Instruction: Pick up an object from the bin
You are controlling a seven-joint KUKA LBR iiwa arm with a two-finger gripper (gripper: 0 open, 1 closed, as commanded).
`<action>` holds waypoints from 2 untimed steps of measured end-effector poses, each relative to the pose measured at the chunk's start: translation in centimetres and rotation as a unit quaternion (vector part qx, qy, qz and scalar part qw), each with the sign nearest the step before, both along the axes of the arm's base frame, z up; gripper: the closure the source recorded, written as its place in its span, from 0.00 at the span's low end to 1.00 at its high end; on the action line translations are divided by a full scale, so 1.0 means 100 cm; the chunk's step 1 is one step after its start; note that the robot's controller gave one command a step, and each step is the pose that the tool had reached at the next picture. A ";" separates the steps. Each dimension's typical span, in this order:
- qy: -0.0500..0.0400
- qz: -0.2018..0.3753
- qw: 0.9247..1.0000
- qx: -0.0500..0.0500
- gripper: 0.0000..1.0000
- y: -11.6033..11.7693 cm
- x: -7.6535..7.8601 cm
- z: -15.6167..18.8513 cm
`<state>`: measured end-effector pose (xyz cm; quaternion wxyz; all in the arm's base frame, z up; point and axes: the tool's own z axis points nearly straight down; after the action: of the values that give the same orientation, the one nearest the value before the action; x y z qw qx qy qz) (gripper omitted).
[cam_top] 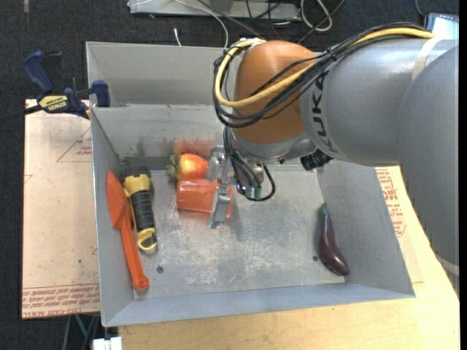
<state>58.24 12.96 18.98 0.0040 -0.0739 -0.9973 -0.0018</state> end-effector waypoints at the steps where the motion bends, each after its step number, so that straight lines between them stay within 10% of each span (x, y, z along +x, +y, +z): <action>1: -0.017 0.122 0.992 -0.001 0.00 0.030 0.010 -0.007; 2: -0.001 -0.112 0.994 -0.001 1.00 0.032 0.045 -0.028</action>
Offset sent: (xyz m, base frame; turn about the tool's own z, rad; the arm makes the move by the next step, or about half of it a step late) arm 0.0445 0.0313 -0.0273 0.2268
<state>62.72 16.14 16.20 0.0028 -0.1847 -0.9828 -0.0016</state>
